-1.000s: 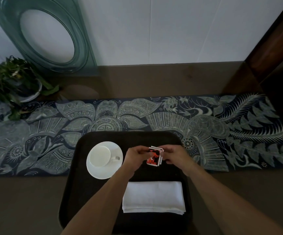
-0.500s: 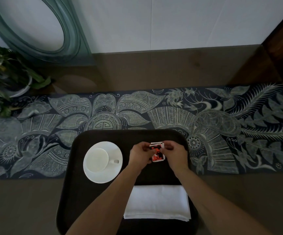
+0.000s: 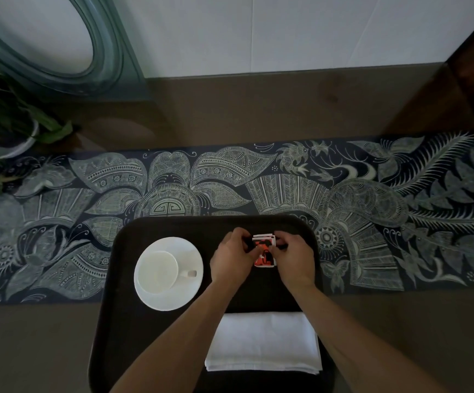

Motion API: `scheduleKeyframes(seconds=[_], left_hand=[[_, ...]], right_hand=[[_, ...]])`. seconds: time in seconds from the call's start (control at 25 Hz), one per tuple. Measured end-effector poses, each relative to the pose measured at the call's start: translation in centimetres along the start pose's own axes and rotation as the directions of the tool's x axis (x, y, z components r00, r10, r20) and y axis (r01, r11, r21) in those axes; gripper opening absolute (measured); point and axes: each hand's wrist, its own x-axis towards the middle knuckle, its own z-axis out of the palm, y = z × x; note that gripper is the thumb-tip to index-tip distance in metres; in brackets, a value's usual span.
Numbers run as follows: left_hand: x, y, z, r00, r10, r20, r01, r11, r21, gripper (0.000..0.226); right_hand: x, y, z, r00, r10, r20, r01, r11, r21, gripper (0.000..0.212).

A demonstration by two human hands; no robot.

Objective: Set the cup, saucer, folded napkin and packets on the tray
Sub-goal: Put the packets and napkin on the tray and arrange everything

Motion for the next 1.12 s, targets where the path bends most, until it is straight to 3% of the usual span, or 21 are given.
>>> scheduleKeyframes(seconds=[0.16, 0.24, 0.36, 0.48, 0.8, 0.96, 1.12], left_hand=[[-0.1, -0.7, -0.2, 0.973, 0.224, -0.048, -0.222, 0.974, 0.049, 0.065], [0.4, -1.1, -0.7, 0.929, 0.363, 0.069, -0.369, 0.907, 0.202, 0.086], [1.2, -1.1, -1.3, 0.893, 0.365, 0.263, -0.442, 0.819, 0.366, 0.1], [1.3, -1.0, -1.1, 0.882, 0.382, 0.277, -0.469, 0.775, 0.423, 0.092], [1.6, -0.9, -1.2, 0.884, 0.399, 0.243, -0.467, 0.787, 0.404, 0.075], [1.7, -1.2, -1.2, 0.881, 0.407, 0.242, -0.473, 0.778, 0.413, 0.076], [1.3, -1.1, -1.3, 0.891, 0.371, 0.261, -0.451, 0.784, 0.427, 0.093]], right_hand=[[0.4, 0.9, -0.9, 0.988, -0.12, 0.099, 0.128, 0.989, -0.074, 0.057], [0.8, 1.4, -2.0, 0.937, -0.208, 0.28, 0.275, 0.934, -0.227, 0.078], [1.2, 1.6, -3.1, 0.853, -0.261, 0.451, 0.463, 0.777, -0.426, 0.098], [1.2, 1.4, -3.0, 0.861, -0.293, 0.416, 0.485, 0.72, -0.497, 0.095], [1.3, 1.0, -2.8, 0.877, -0.313, 0.364, 0.463, 0.752, -0.468, 0.071], [1.2, 1.1, -2.5, 0.876, -0.312, 0.368, 0.464, 0.753, -0.466, 0.077], [0.6, 1.1, -2.9, 0.889, -0.265, 0.374, 0.43, 0.765, -0.48, 0.093]])
